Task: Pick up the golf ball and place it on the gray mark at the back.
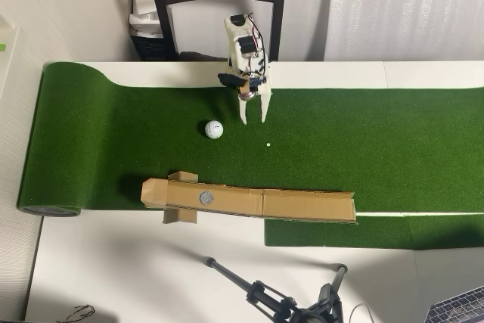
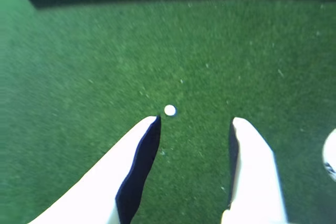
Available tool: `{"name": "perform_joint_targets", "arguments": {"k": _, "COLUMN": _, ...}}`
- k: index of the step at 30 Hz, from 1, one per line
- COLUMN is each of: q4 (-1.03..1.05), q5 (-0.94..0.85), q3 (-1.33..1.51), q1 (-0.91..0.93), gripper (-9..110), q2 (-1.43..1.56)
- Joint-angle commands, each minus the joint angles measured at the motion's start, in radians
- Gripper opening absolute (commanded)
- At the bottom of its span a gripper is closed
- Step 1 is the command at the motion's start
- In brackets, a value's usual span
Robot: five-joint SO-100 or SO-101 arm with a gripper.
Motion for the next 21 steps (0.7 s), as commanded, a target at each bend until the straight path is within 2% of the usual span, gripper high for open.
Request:
{"name": "perform_joint_targets", "arguments": {"k": 1, "q4": 0.072, "q5": -0.014, "q3": -0.186, "q1": 0.003, "gripper": 22, "q2": 0.069}}
{"name": "perform_joint_targets", "arguments": {"k": 5, "q4": 0.11, "q5": -0.071, "q3": -0.221, "q1": 0.023, "gripper": 25, "q2": 0.067}}
{"name": "perform_joint_targets", "arguments": {"k": 13, "q4": 0.112, "q5": -0.299, "q3": -0.225, "q1": 0.195, "gripper": 49, "q2": 0.072}}
{"name": "perform_joint_targets", "arguments": {"k": 21, "q4": 0.135, "q5": -0.416, "q3": -0.206, "q1": 0.273, "gripper": 55, "q2": 0.069}}
